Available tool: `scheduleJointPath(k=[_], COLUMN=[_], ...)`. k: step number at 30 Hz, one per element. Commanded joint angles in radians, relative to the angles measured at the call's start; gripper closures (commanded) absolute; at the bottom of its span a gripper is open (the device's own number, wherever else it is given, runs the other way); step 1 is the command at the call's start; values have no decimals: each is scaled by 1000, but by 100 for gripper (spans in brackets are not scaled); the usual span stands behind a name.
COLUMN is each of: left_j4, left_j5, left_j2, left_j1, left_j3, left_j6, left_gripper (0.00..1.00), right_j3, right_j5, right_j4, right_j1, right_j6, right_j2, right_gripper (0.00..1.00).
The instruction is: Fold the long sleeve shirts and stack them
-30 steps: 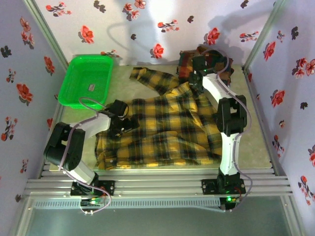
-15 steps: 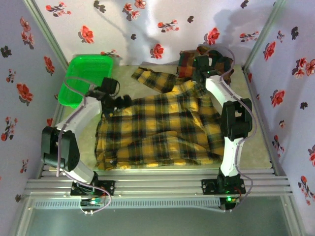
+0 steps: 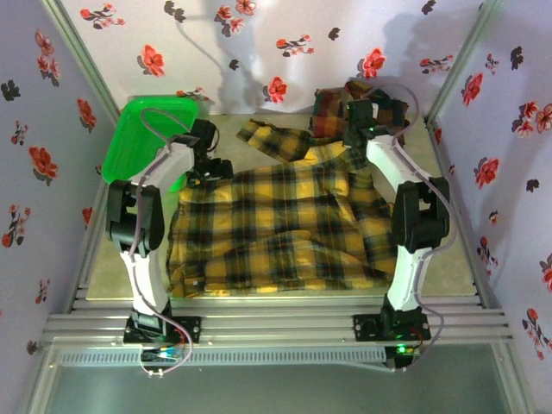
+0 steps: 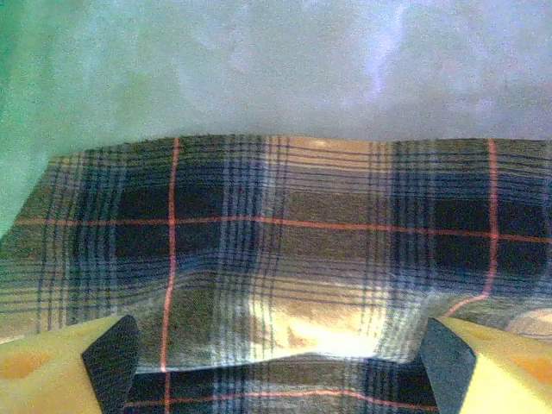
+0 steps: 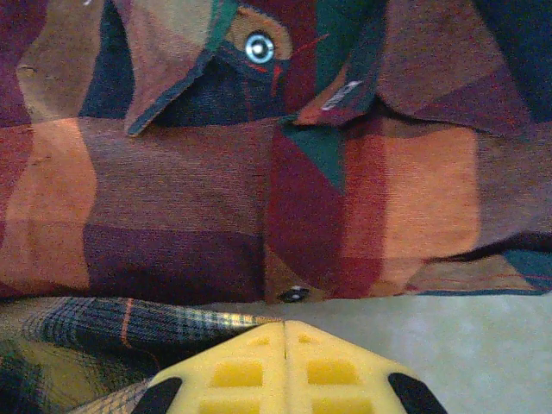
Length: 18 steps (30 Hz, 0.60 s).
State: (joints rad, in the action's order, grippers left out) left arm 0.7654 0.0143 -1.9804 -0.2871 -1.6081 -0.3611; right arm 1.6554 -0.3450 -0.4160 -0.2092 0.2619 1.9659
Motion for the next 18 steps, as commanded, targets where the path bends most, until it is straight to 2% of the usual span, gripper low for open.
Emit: scheduleJointPath(k=[1,8,10,18], left_j4=[22,21,31,112], left_j5=[47,45,17,22], left_j2=[-23,-79,-106,-235], left_j1=[7,27,33,39], left_j3=[-70,-130,-151,-299], left_j6=[85,145,175,249], left_gripper=[13,15,19,34], right_j3=[-27,-14,-2,6], right_j5=[-69,-62,-54,-51], right_j4=[-18,-31,-39,-54], right_j1=[31,56,56,55], right_j6=[-29,-38,-34,-29], right_j2=[-51,-46,-35,-23], right_gripper=[100,100,100,100])
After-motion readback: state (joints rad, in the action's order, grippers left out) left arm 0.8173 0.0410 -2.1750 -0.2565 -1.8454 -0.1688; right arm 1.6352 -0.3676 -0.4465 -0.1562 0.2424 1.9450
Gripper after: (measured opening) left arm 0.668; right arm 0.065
